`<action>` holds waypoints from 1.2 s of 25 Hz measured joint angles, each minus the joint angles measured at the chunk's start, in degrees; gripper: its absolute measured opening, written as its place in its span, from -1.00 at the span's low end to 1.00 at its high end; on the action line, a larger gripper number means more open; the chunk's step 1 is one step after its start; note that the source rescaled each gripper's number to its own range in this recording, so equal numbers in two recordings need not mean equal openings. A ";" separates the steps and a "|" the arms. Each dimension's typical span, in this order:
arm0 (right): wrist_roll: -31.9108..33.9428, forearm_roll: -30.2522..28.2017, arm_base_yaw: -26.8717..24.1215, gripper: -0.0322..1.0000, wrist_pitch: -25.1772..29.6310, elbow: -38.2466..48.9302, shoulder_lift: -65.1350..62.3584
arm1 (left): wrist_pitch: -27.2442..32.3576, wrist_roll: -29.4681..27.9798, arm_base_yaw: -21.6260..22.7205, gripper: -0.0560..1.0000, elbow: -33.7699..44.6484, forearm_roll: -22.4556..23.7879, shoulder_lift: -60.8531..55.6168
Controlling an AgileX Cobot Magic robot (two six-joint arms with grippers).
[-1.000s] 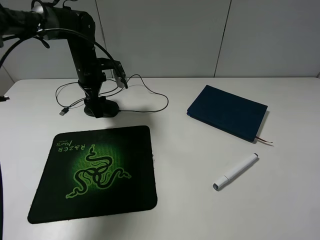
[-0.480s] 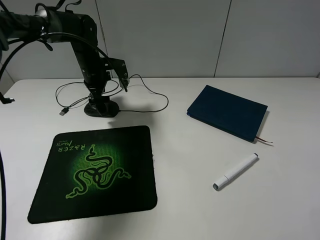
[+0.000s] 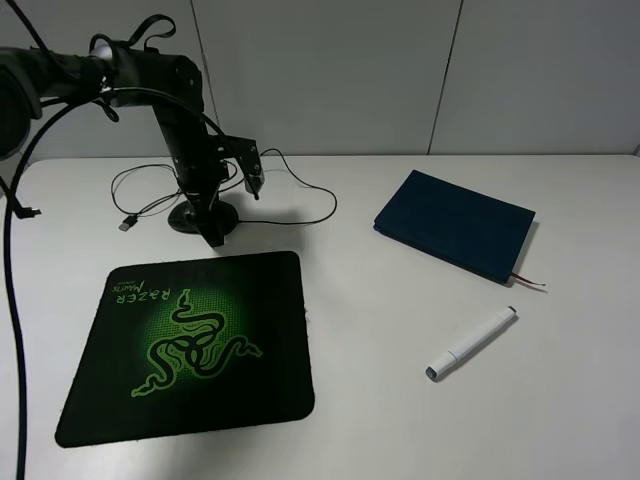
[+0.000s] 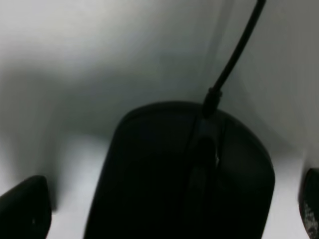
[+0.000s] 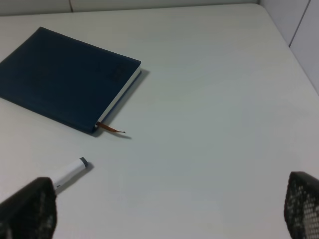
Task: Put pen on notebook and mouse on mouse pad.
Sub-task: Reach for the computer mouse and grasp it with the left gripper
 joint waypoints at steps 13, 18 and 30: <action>0.00 0.05 0.00 1.00 0.00 0.00 0.00 | 0.56 0.24 0.00 1.00 -0.26 1.09 0.27; 0.00 0.05 0.00 1.00 0.00 0.00 0.00 | 1.28 0.48 0.00 1.00 -0.26 2.58 0.33; 0.00 0.05 0.00 1.00 0.00 0.00 0.00 | 1.42 7.09 0.00 -0.89 -0.26 3.23 0.33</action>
